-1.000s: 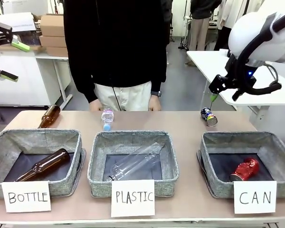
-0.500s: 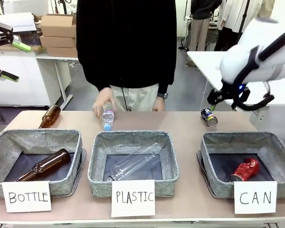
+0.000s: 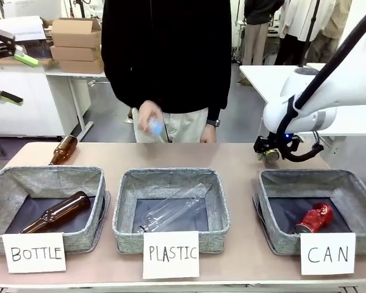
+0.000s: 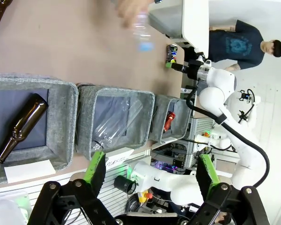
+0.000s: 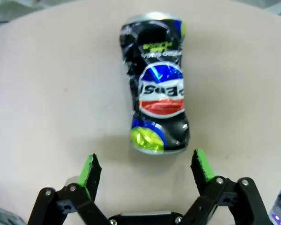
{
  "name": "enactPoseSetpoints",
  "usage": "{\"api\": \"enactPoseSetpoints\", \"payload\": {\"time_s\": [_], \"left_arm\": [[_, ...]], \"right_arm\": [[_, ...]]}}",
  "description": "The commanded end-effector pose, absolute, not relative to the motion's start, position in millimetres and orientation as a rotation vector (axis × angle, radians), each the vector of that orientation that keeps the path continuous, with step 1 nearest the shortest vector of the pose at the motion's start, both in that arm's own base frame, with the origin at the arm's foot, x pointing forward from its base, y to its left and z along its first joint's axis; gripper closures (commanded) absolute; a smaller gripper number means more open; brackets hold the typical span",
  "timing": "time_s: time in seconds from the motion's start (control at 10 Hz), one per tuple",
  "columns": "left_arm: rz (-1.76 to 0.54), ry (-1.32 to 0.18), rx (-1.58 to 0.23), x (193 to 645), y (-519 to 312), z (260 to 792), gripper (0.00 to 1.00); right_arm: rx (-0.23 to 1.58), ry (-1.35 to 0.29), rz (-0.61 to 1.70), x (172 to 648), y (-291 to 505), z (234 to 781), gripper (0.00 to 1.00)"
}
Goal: Sort the can waste into the basket.
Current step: Pick up the can waste from the table and place it in the right Fabric basket.
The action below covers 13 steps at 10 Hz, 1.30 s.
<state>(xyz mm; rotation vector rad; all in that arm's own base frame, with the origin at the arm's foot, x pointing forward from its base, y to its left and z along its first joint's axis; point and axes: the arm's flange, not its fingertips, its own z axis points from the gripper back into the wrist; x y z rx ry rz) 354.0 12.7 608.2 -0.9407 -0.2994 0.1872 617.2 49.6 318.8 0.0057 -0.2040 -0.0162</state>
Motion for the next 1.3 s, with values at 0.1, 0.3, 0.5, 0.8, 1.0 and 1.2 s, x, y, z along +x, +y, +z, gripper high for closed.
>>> {"api": "enactPoseSetpoints", "payload": {"time_s": [0.1, 0.3, 0.5, 0.8, 1.0, 1.2], "left_arm": [[0.187, -0.292, -0.934, 352.3, 14.4, 609.9, 0.0], [0.187, -0.292, -0.934, 352.3, 14.4, 609.9, 0.0], [0.187, -0.292, -0.934, 352.3, 14.4, 609.9, 0.0], [0.187, -0.292, -0.934, 352.3, 14.4, 609.9, 0.0], [0.187, -0.292, -0.934, 352.3, 14.4, 609.9, 0.0], [0.187, -0.292, -0.934, 352.3, 14.4, 609.9, 0.0]], "right_arm": [[0.02, -0.222, -0.11, 627.8, 49.4, 313.8, 0.0], [0.04, -0.229, -0.165, 631.3, 45.2, 308.6, 0.0], [0.042, -0.224, -0.16, 633.4, 45.0, 307.2, 0.0], [0.05, -0.217, -0.153, 634.9, 48.4, 307.5, 0.6], [0.047, -0.213, -0.145, 634.7, 49.0, 307.3, 1.0], [0.04, -0.211, -0.138, 635.1, 48.4, 307.7, 1.0]]}}
